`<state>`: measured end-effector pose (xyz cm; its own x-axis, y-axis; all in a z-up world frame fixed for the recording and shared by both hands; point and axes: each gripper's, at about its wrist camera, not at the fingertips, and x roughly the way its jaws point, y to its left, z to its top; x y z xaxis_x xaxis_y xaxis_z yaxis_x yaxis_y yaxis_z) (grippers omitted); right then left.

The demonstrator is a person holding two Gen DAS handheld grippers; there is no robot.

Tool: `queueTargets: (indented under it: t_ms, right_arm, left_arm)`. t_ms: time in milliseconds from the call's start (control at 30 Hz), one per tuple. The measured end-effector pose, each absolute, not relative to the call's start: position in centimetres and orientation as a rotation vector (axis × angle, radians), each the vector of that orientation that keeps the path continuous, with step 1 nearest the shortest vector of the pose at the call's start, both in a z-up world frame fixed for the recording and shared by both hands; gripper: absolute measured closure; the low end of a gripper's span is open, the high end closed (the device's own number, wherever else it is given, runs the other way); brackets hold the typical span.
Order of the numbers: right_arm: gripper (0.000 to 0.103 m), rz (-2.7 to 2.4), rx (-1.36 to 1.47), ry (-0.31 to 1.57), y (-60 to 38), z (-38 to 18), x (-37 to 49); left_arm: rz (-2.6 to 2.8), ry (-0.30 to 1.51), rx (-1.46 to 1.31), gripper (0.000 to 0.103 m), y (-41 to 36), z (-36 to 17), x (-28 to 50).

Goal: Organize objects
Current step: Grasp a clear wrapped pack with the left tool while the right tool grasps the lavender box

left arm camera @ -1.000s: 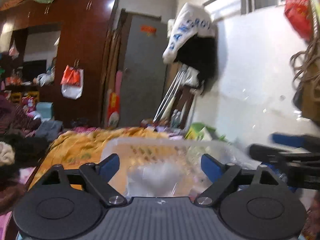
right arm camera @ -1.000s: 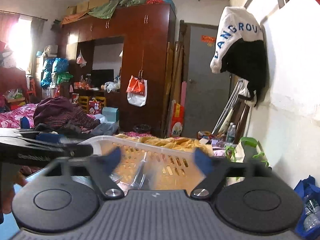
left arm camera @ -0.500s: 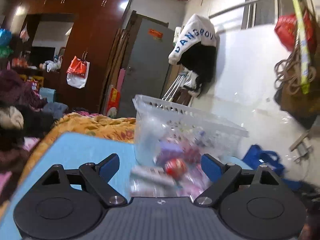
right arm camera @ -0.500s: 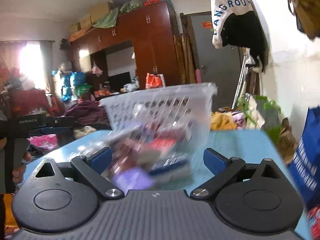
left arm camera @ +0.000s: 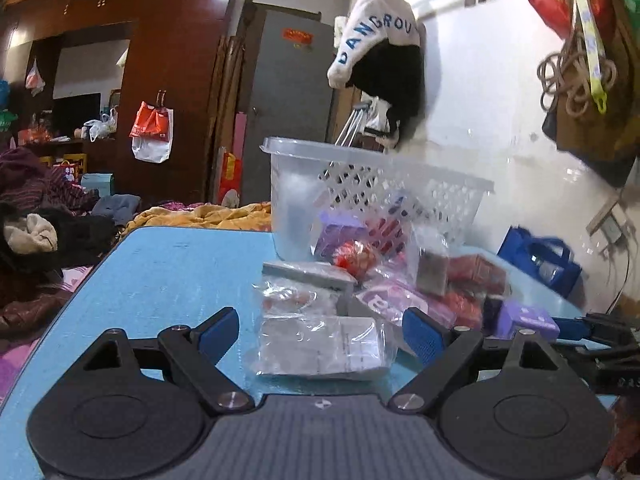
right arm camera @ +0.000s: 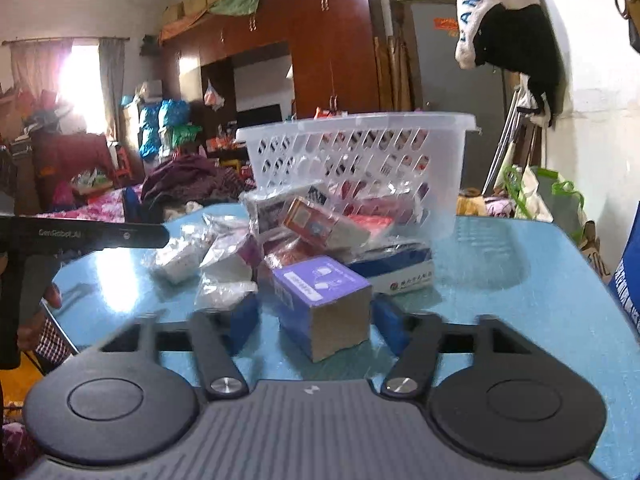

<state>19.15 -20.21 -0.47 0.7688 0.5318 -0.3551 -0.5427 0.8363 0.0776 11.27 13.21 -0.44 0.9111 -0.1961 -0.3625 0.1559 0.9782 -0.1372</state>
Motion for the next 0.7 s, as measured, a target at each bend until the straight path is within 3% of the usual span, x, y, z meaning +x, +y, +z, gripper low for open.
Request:
queueTargets:
  t_ms: [433,467,533,600,700]
  right_arm:
    - [0.053,0.596,-0.019,0.368,-20.4,-0.6,19.0]
    - [0.052,0.596,-0.018,0.369,-20.4,-0.5,19.0]
    - [0.052,0.597,-0.03,0.369,-20.2,-0.4,19.0]
    - [0.049,0.599,-0.039,0.366,-19.9,-0.1,18.9]
    - [0.045,0.59,-0.063,0.367,-19.4,0.0,18.9]
  left_arm:
    - [-0.123,0.475,0.081,0.012,10.1,-1.2,11.9]
    - [-0.133,0.473,0.08,0.014,10.0,-1.2,11.8]
    - [-0.147,0.455,0.051,0.031,10.3,-1.3,11.5]
    - [-0.16,0.456,0.037,0.036,10.5,-1.5,11.4]
    - [-0.175,0.454,0.07,0.036,10.3,-1.7,10.7]
